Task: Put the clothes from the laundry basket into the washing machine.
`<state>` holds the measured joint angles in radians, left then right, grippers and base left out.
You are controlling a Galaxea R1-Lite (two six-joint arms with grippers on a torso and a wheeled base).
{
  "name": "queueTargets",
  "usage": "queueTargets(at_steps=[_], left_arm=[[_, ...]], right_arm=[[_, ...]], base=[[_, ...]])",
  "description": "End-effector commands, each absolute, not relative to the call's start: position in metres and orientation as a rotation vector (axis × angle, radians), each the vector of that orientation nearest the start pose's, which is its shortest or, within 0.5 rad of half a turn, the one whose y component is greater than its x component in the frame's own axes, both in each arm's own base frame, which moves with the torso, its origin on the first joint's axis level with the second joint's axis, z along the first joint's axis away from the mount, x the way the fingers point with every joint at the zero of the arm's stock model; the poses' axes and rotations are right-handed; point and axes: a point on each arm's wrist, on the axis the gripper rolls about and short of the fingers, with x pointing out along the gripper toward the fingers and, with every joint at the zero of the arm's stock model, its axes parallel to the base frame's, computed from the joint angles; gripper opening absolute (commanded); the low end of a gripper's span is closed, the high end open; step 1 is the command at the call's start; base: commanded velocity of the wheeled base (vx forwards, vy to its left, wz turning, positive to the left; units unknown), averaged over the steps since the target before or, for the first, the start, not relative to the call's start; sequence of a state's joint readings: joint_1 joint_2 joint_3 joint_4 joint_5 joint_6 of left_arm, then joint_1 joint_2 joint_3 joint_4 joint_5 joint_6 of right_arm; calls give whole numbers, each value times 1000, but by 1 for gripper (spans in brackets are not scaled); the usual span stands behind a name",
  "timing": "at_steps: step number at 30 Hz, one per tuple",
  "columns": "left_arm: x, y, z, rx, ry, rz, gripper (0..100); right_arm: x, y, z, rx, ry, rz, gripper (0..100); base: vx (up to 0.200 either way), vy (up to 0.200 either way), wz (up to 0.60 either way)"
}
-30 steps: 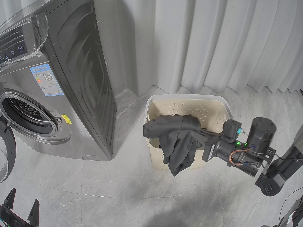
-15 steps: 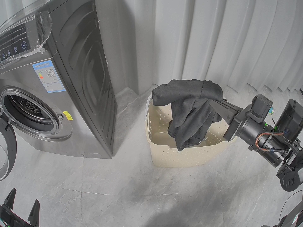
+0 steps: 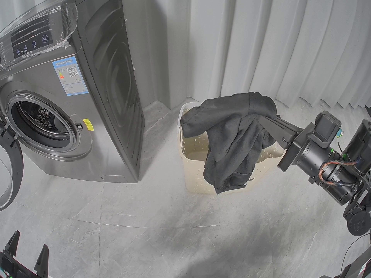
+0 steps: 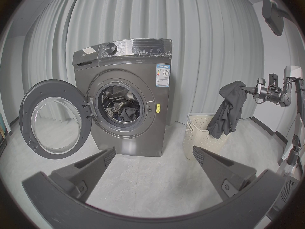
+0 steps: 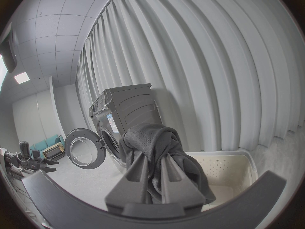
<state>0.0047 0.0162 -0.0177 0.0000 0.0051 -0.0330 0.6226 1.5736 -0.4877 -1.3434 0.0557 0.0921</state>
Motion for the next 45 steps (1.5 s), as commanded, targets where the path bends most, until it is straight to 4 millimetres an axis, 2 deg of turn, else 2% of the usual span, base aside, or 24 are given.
queueTargets(at_steps=[1,45], left_arm=[[-22,0,76,-34,6,11,100],[-22,0,76,-41,8,8,100]], right_arm=[[198,148,207,166,-223,698,0],[192,167,204,189,-221,764,0]], base=[[0,200,0],[0,200,0]])
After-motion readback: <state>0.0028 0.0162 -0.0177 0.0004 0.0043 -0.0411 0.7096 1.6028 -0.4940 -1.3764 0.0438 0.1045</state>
